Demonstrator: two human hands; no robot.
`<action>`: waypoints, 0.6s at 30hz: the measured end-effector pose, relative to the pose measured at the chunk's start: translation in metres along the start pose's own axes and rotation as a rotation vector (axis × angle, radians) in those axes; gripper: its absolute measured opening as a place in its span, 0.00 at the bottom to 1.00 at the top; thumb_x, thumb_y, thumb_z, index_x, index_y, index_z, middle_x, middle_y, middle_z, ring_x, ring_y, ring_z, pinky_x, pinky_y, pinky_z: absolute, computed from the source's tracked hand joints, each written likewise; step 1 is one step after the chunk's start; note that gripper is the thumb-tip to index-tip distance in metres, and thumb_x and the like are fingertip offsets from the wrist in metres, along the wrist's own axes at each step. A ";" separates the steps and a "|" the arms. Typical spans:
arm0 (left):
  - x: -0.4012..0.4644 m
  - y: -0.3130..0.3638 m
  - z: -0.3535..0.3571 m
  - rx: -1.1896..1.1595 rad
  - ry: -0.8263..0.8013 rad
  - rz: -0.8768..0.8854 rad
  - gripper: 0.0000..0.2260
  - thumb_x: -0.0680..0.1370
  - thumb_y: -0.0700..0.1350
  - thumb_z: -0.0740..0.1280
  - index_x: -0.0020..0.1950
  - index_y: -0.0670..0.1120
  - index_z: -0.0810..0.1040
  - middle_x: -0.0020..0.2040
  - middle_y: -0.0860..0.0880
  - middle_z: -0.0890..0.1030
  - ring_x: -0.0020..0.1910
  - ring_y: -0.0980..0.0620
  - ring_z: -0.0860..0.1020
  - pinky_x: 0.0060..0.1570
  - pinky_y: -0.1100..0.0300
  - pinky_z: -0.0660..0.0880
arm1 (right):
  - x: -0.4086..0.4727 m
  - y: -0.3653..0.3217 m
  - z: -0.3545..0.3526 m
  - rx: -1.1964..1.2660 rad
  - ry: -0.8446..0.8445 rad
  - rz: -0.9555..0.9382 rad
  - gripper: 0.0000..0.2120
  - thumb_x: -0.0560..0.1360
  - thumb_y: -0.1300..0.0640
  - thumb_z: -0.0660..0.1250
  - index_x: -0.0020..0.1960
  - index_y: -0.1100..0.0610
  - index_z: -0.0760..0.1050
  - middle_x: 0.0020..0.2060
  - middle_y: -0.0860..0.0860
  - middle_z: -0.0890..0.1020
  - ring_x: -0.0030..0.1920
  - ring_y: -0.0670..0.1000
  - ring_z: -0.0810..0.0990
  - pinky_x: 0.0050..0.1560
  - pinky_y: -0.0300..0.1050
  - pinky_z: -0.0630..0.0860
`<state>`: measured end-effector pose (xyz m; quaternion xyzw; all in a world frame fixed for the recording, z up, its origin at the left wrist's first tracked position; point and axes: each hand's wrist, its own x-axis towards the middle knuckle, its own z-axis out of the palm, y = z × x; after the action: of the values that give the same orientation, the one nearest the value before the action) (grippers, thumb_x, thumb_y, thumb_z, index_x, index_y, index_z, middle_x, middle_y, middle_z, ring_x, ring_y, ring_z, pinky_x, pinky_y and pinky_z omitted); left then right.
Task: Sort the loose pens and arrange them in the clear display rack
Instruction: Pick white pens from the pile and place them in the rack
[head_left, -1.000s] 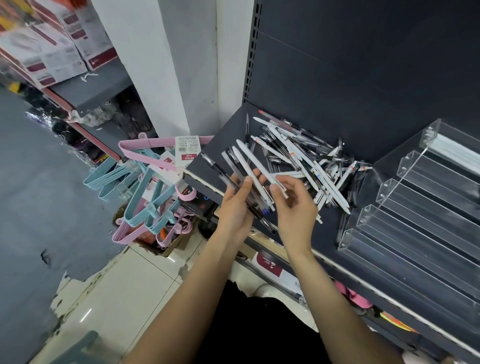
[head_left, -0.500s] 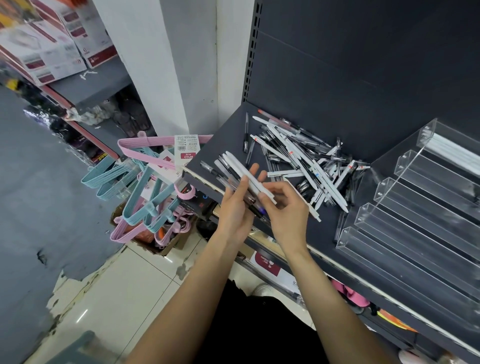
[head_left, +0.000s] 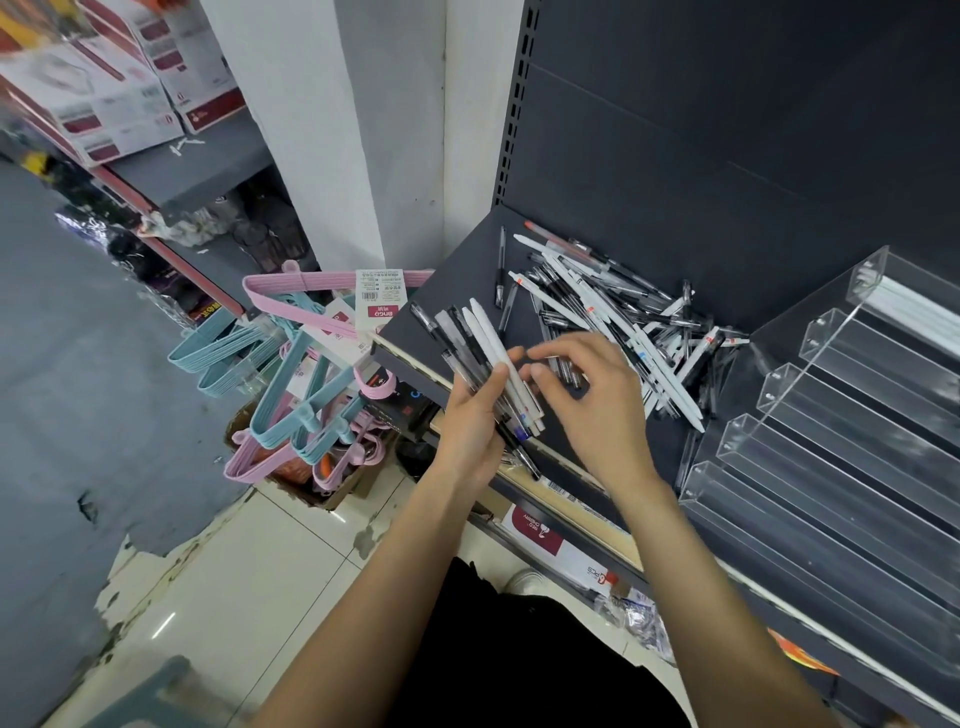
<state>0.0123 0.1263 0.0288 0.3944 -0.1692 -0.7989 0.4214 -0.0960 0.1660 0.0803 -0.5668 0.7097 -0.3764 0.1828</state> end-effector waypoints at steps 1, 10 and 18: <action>-0.001 0.000 0.001 0.042 -0.014 0.012 0.14 0.81 0.39 0.59 0.67 0.40 0.71 0.50 0.47 0.82 0.46 0.53 0.81 0.47 0.55 0.79 | 0.010 -0.006 0.000 -0.031 -0.036 -0.033 0.05 0.75 0.55 0.68 0.49 0.50 0.80 0.49 0.44 0.77 0.55 0.47 0.73 0.54 0.40 0.70; -0.006 -0.005 0.007 0.244 -0.094 0.077 0.11 0.82 0.36 0.58 0.62 0.42 0.74 0.45 0.48 0.83 0.45 0.52 0.82 0.56 0.51 0.77 | 0.092 -0.033 0.036 -0.334 -0.409 -0.145 0.18 0.76 0.44 0.64 0.62 0.50 0.77 0.57 0.52 0.72 0.62 0.53 0.64 0.60 0.44 0.64; -0.010 -0.014 0.003 0.157 -0.018 -0.036 0.16 0.82 0.37 0.58 0.70 0.39 0.68 0.51 0.46 0.82 0.46 0.53 0.82 0.45 0.60 0.79 | 0.115 -0.040 0.021 0.201 -0.234 -0.028 0.05 0.75 0.55 0.69 0.48 0.55 0.76 0.38 0.42 0.77 0.38 0.38 0.73 0.42 0.32 0.69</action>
<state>0.0060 0.1425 0.0275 0.4220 -0.2281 -0.7942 0.3730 -0.0883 0.0481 0.1154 -0.5955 0.6343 -0.3795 0.3147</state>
